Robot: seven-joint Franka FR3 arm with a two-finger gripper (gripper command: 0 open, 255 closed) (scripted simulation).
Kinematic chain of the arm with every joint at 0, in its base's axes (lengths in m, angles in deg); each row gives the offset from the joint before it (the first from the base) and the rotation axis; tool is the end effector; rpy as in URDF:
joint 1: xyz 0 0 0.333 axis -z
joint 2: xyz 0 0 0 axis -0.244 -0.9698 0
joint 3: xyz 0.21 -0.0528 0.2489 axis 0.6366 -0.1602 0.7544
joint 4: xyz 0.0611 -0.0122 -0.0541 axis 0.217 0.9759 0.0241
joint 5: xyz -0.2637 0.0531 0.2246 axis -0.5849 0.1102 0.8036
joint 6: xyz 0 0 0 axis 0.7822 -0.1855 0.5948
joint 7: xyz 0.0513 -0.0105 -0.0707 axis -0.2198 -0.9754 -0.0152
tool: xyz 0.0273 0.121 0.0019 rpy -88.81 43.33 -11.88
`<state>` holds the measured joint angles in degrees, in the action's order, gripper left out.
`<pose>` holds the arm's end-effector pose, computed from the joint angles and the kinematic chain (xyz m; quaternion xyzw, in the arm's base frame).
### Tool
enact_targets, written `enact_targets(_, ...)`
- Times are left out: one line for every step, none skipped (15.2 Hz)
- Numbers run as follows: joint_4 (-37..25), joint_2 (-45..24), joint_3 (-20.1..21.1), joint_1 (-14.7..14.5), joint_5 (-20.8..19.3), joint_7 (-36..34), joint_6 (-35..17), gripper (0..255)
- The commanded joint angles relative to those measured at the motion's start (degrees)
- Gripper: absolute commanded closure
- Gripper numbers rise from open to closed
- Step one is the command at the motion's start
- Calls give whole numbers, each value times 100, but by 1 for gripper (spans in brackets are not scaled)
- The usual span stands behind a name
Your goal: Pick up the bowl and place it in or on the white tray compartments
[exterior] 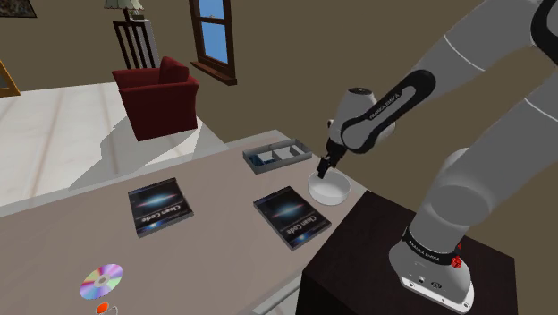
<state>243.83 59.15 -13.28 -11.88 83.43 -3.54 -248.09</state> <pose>0.3268 -0.0695 0.3185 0.9960 -0.0071 0.0888 0.0101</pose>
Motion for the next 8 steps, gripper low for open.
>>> enact_targets(61,-609,-95,-92,103,83,-681,0)
enact_targets(49,-920,-174,-182,230,189,-978,0)
enact_targets(26,-1239,-275,-323,463,370,-1270,0)
enact_targets(-12,-1567,-396,-548,932,723,-1551,0)
enact_targets(-86,-1912,-315,-708,1940,1474,-1804,0)
enact_targets(-173,-2144,72,-529,2826,2148,-1941,0)
enact_targets(-249,-2292,322,-405,3360,2556,-2014,0)
enact_targets(-325,-2435,650,-170,3785,2892,-2091,0)
